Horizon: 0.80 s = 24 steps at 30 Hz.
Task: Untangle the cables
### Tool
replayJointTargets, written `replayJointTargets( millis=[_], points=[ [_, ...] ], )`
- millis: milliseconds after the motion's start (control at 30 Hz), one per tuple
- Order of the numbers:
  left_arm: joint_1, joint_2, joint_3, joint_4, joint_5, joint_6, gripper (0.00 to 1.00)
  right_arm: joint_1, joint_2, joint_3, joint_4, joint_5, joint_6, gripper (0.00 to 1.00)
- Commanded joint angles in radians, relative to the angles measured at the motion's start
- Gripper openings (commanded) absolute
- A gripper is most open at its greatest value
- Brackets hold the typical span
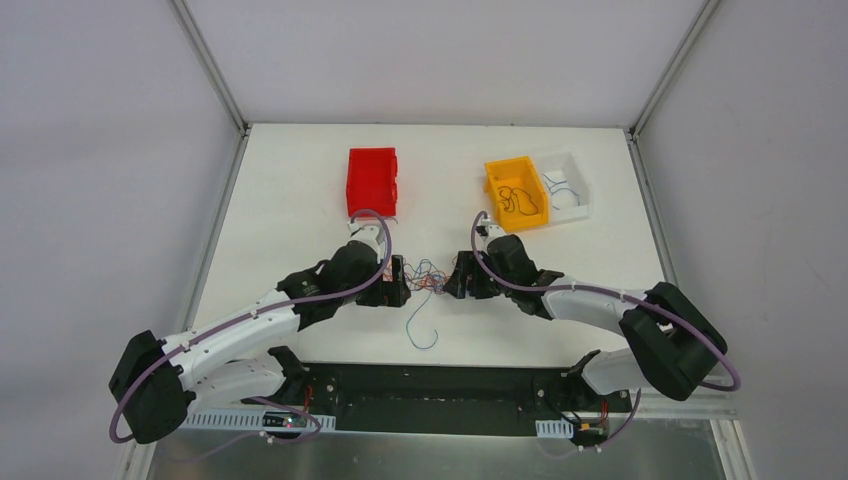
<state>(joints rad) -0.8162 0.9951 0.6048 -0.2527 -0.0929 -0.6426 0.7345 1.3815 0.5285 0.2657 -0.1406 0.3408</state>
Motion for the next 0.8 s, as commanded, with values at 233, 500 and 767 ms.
replayJointTargets(
  millis=[233,500,767],
  points=[
    [0.006,0.097,0.06,-0.027,-0.019,0.027,0.95,0.009,0.011,0.045,0.03,0.036,-0.007,0.68],
    [0.008,0.192,0.105,0.006,-0.079,0.056,0.92,0.008,-0.028,0.03,0.025,0.074,-0.011,0.17],
    [0.008,0.36,0.175,0.07,-0.086,0.059,0.86,0.008,-0.116,-0.02,0.031,0.173,-0.016,0.0]
  ],
)
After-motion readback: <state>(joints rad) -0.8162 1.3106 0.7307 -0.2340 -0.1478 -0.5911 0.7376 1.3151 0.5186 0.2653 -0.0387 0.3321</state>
